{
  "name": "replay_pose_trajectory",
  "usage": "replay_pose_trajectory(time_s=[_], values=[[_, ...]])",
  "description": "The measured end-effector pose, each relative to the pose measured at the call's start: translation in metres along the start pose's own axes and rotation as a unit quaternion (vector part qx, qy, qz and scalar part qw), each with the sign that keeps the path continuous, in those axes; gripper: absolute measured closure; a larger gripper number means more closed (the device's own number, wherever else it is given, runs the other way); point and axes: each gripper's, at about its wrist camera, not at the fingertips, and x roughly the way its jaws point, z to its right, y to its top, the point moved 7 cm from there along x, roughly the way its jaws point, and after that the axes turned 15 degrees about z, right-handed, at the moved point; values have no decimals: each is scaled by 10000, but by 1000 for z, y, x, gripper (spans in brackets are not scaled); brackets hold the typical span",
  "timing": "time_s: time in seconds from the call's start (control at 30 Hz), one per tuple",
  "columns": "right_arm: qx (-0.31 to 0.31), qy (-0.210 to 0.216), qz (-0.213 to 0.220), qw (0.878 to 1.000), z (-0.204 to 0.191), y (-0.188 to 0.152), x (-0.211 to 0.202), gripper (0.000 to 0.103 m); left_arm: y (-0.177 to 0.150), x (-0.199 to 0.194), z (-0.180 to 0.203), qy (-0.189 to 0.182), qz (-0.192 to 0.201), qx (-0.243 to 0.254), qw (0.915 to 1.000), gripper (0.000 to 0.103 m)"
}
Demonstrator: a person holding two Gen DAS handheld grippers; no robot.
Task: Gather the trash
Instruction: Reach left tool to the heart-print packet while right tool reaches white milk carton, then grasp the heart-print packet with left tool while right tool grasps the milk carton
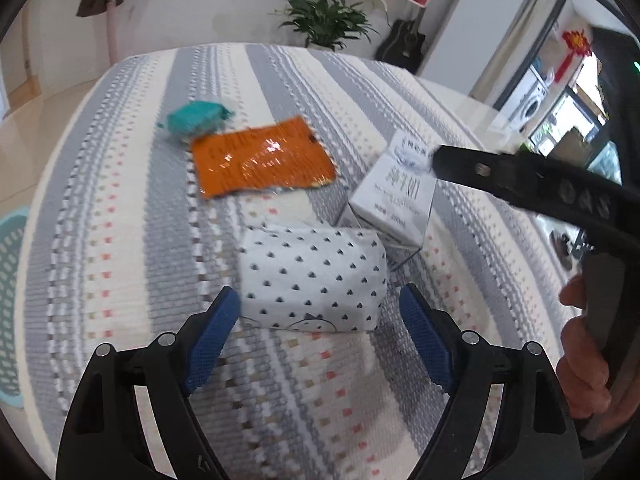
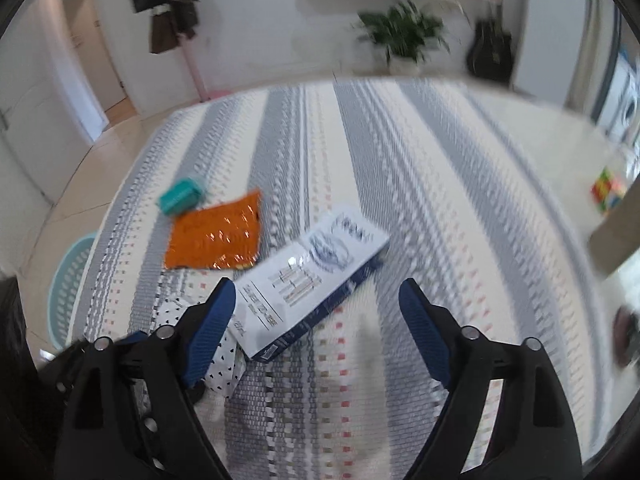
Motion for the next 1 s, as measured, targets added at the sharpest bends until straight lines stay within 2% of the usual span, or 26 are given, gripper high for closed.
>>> replay_pose_trajectory(time_s=[0.13,0.27,0.5,0.57,0.63,0.7,0.77,0.9,1.0], values=[[603,77,-326,9976,4,-7,24,21,-6,9,0,61,41,165,9998,22],[857,-48,-512,9950,0,-2,46,18,-5,12,-1,123,159,202,9996,22],[592,-538,-789,9937,-10,-3,69,18,-5,22,0,279,195,389,9987,22],[445,-617,-797,9939,-6,-6,70,24,-4,24,0,295,212,402,9985,22],[450,-409,-829,9947,-2,-9,65,30,-3,25,0,297,218,425,9984,22],[320,-405,-823,9953,4,-9,58,40,-2,27,0,292,230,422,9984,22],[257,-346,-847,9955,13,-10,53,45,-3,25,-2,270,240,388,9986,23],[36,-252,-836,9962,30,-14,42,47,-3,19,-3,293,280,364,9985,30],[-193,-150,-739,9970,33,-20,29,50,-2,18,-7,317,302,364,9984,49]])
